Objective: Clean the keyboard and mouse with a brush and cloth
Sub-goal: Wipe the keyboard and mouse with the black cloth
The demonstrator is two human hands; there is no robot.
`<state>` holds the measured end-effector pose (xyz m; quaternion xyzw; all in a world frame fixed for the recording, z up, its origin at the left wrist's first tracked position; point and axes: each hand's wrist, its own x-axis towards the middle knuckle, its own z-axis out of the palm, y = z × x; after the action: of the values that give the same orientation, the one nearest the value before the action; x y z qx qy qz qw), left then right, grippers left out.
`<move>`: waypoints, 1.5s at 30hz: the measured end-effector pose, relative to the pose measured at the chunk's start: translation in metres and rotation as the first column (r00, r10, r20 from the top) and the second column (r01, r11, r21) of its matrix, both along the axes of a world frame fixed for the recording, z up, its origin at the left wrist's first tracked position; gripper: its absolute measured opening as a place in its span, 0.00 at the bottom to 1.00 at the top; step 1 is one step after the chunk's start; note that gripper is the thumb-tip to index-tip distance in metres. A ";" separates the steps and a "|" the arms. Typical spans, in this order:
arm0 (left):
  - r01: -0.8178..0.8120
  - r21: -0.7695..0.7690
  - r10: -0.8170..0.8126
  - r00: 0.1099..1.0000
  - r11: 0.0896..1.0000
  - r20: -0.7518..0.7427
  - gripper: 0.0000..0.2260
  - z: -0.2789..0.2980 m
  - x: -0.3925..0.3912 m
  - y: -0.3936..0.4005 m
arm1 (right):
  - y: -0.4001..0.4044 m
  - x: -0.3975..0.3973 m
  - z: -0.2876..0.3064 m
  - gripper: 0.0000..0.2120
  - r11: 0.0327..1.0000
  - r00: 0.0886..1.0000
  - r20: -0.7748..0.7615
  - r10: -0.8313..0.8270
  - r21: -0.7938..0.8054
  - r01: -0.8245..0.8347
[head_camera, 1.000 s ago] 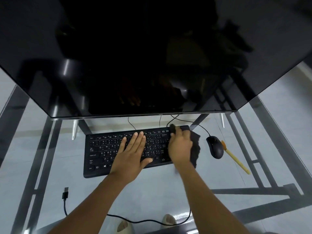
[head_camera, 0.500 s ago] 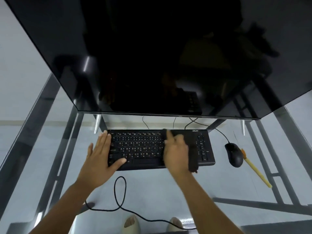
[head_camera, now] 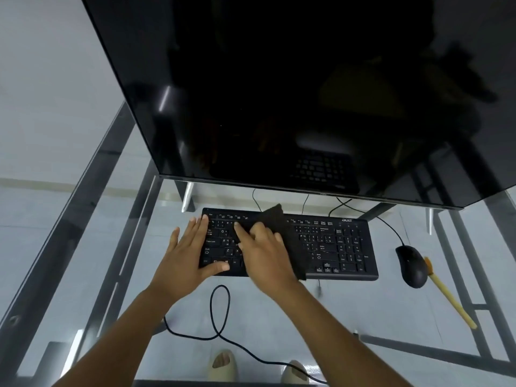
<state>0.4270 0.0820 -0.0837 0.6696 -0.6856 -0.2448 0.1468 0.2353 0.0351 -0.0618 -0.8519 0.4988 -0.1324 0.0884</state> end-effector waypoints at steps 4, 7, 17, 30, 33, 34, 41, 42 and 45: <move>0.022 0.036 -0.023 0.999 0.999 0.027 0.53 0.005 0.010 -0.003 | -0.044 -0.041 0.002 0.20 0.974 0.976 -0.015 -0.218 0.056 0.219; 0.029 0.062 -0.030 0.999 0.998 0.020 0.54 0.003 0.013 -0.003 | -0.042 -0.036 0.003 0.17 0.910 0.910 0.031 -0.413 0.060 0.411; -0.025 0.017 0.024 0.999 1.000 0.036 0.56 0.005 0.007 0.000 | -0.043 -0.002 0.012 0.16 0.989 0.990 0.078 -0.121 0.091 0.114; -0.075 -0.001 0.075 0.997 0.997 0.031 0.61 0.006 0.010 0.004 | -0.001 0.061 0.012 0.20 0.973 0.989 0.033 0.144 0.178 -0.147; 0.113 0.051 -0.115 0.992 0.992 0.046 0.63 0.010 0.025 0.001 | 0.034 0.032 0.014 0.23 0.918 0.935 0.035 0.352 0.183 -0.352; 0.171 0.082 -0.176 0.983 0.982 0.059 0.64 0.010 0.029 0.001 | 0.037 0.023 0.015 0.24 0.889 0.910 0.019 0.413 0.206 -0.408; 0.207 0.161 -0.223 0.971 0.965 0.086 0.56 0.015 0.033 0.002 | 0.016 -0.058 0.015 0.22 0.940 0.960 0.065 0.272 0.195 -0.279; 0.164 0.137 -0.174 0.983 0.977 0.059 0.52 0.015 0.030 0.001 | 0.018 -0.072 0.014 0.21 0.949 0.968 0.098 0.232 0.195 -0.247; -0.064 0.053 0.072 0.983 0.997 -0.168 0.44 0.015 0.014 -0.001 | 0.026 -0.075 0.012 0.21 0.966 0.977 0.135 0.168 0.174 -0.190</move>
<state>0.4406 0.0807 -0.0683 0.6726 -0.6414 -0.3120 0.1970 0.1600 0.0609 -0.0502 -0.8721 0.4239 -0.1271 0.2087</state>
